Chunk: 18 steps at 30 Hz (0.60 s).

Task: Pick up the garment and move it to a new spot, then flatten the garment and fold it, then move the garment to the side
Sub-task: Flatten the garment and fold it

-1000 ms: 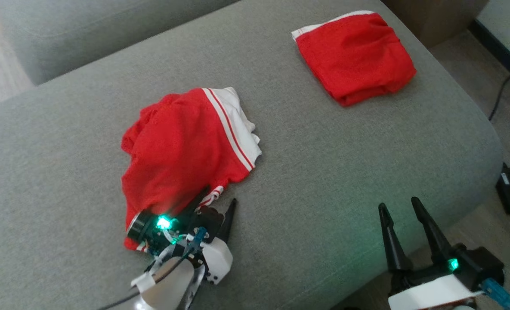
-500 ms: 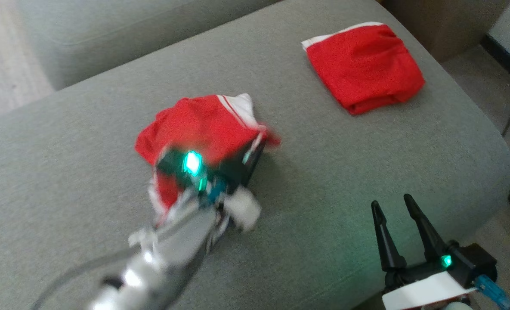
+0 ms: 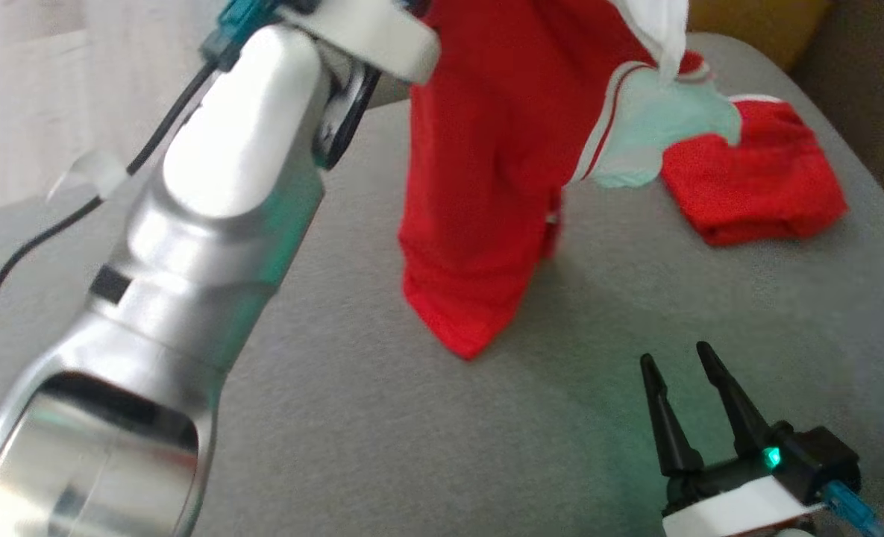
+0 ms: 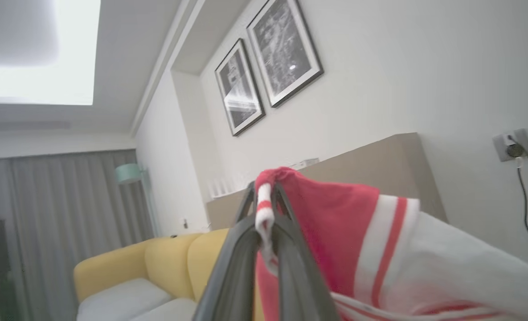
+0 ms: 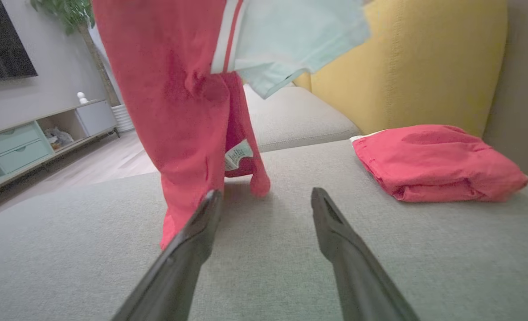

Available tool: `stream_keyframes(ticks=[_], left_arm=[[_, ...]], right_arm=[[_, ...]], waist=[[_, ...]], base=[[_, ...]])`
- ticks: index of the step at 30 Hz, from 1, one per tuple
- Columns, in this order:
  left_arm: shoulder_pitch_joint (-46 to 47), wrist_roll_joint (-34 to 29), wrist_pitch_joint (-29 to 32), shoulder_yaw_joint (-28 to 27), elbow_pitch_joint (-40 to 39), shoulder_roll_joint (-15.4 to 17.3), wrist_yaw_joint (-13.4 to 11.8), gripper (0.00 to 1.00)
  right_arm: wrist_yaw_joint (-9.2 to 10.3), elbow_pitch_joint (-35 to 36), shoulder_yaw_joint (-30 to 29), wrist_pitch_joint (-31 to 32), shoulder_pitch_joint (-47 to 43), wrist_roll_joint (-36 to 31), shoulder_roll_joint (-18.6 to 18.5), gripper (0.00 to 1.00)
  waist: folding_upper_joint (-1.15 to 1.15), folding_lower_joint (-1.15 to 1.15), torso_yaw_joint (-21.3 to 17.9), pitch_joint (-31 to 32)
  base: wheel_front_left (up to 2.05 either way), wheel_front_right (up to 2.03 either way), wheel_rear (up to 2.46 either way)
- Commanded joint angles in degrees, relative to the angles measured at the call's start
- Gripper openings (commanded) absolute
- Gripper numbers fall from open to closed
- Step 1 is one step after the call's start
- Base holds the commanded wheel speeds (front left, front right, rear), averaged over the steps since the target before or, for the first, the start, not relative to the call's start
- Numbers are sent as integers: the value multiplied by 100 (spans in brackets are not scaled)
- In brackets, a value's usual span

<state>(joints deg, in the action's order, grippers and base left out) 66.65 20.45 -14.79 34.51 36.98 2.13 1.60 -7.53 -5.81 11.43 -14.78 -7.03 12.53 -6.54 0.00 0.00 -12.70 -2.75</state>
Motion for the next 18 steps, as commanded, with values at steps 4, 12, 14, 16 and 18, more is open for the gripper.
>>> stream_keyframes(ticks=[4,12,14,16,18], left_arm=[[-811,235,-20,-362,-2,425,68,0],[-3490,429,-20,-1189,-495,1180,-369,0],[-4124,476,-20,-1485,-740,1293,-489,0],[-4685,501,-20,-1779,-989,1380,-590,0],[-5164,510,-20,-2022,-1210,1431,-649,0]], right_arm=[[4,229,42,-22,-44,-43,-76,100],[4,250,-123,-22,-193,-109,-142,100],[4,242,-157,-22,-238,-126,-170,100],[4,231,-169,-22,-282,-141,-193,100],[4,236,-200,-22,-325,-145,-197,100]], waist=[[0,0,595,76],[0,0,1045,29],[0,0,1140,29],[0,0,1215,36],[0,0,1295,44]], base=[[0,0,0],[0,0,0],[0,0,0],[0,0,0],[0,0,0]])
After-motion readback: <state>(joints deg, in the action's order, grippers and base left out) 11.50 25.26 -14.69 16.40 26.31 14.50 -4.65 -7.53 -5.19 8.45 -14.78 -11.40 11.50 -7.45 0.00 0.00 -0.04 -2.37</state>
